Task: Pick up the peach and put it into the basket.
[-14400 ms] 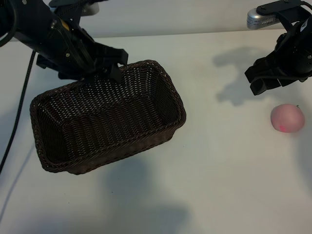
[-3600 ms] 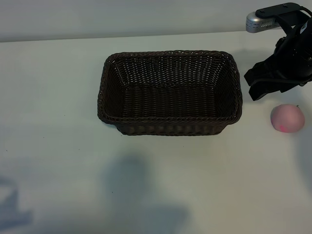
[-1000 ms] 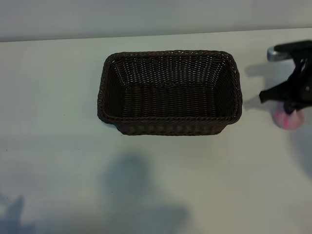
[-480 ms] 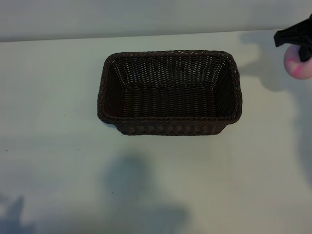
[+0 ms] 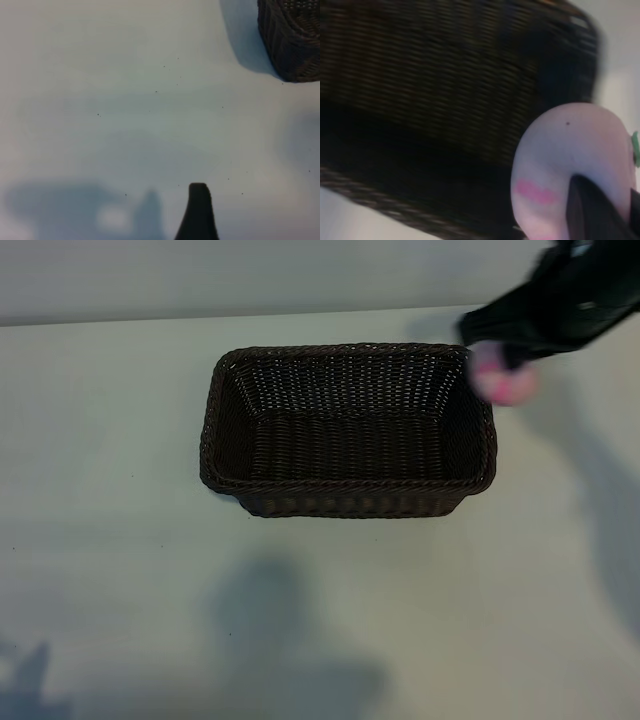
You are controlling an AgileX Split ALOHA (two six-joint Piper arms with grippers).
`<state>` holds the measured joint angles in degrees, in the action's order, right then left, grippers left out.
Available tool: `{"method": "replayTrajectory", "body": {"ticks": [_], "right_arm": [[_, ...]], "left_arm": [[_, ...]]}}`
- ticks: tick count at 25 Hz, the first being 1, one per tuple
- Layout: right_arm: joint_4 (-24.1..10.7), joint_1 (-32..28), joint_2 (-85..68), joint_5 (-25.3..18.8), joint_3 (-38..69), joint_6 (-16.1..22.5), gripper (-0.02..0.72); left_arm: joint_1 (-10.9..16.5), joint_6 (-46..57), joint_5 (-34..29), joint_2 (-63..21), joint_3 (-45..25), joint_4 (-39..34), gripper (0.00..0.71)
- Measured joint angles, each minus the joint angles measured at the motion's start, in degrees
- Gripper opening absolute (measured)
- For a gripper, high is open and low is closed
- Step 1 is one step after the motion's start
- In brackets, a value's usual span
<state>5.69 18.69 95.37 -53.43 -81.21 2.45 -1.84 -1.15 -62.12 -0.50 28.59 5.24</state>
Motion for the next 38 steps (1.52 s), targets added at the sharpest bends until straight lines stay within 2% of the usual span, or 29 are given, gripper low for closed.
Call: {"method": "replayTrajectory", "body": {"ticks": [3, 6, 20, 23, 25, 27, 30, 33, 35, 38], "right_arm": [[0.4, 4.4, 1.5, 2.7, -0.5, 0.3, 0.044], [0.5, 6.4, 4.5, 3.1, -1.8, 0.6, 0.044], [0.3, 7.0, 19.8, 4.9, -5.2, 0.1, 0.044], [0.3, 7.0, 20.7, 4.9, -5.2, -0.1, 0.073], [0.3, 7.0, 20.7, 4.9, -5.5, -0.1, 0.143], [0.3, 7.0, 20.7, 4.5, -6.4, -0.2, 0.250], [0.5, 7.0, 20.7, 2.9, -7.8, -1.4, 0.478], [1.6, 7.0, 20.7, 0.3, -9.9, -2.1, 0.649], [2.5, 7.0, 20.6, -2.1, -12.0, -2.7, 0.698], [2.7, 7.0, 20.6, -6.0, -16.6, -3.0, 0.701]], "left_arm": [[0.0, 0.0, 0.0, 0.0, 0.0, 0.0, 0.591], [0.0, 0.0, 0.0, 0.0, 0.0, 0.0, 0.591], [0.0, 0.0, 0.0, 0.0, 0.0, 0.0, 0.591], [0.0, 0.0, 0.0, 0.0, 0.0, 0.0, 0.591], [0.0, 0.0, 0.0, 0.0, 0.0, 0.0, 0.590], [0.0, 0.0, 0.0, 0.0, 0.0, 0.0, 0.590], [0.0, 0.0, 0.0, 0.0, 0.0, 0.1, 0.590], [0.0, 0.0, 0.0, 0.0, 0.0, 0.1, 0.590], [0.0, 0.0, -0.1, 0.0, 0.0, 0.1, 0.590], [0.0, 0.0, -0.1, 0.0, 0.0, 0.1, 0.590]]}}
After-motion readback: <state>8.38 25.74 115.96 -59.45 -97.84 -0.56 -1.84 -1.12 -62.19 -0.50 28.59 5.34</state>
